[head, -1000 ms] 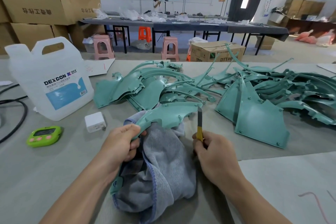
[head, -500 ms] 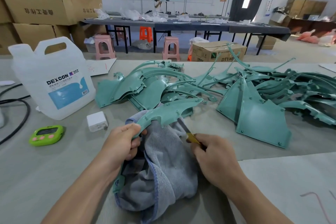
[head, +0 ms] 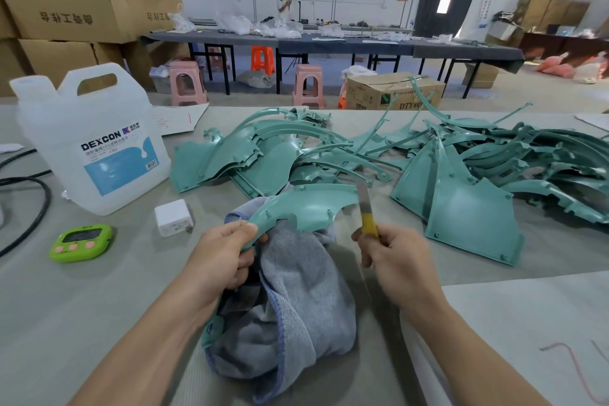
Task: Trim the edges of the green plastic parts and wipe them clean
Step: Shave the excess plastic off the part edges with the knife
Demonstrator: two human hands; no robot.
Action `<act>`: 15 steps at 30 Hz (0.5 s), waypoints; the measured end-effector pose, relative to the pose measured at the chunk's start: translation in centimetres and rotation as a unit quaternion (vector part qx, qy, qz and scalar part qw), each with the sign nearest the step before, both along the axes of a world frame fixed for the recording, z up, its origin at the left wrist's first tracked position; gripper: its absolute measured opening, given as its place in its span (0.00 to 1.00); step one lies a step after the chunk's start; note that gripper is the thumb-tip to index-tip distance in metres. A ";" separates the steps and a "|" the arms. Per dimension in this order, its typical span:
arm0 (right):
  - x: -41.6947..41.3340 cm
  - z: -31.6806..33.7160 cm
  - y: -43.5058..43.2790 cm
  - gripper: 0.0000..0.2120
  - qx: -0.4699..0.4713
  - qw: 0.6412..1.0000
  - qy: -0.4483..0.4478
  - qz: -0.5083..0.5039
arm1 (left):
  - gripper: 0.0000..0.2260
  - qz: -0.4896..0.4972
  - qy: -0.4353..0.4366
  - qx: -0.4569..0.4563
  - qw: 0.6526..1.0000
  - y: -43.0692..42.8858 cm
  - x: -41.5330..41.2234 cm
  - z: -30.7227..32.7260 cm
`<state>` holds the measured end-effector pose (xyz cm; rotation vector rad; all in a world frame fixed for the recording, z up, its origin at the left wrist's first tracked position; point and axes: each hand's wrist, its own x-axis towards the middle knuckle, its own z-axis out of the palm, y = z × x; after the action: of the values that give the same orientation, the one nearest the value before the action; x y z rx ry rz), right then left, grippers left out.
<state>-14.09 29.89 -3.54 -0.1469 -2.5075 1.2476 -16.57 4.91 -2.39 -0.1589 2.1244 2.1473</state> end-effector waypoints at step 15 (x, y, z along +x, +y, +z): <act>1.7 -0.1 -1.1 0.12 -0.023 0.994 0.014 0.109 | 0.14 -0.006 -0.002 -0.008 1.000 0.0 0.3 0.5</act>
<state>-12.39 28.84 -3.63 0.1379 -2.5260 1.3798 -16.25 4.92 -1.93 -0.1513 2.1352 2.1236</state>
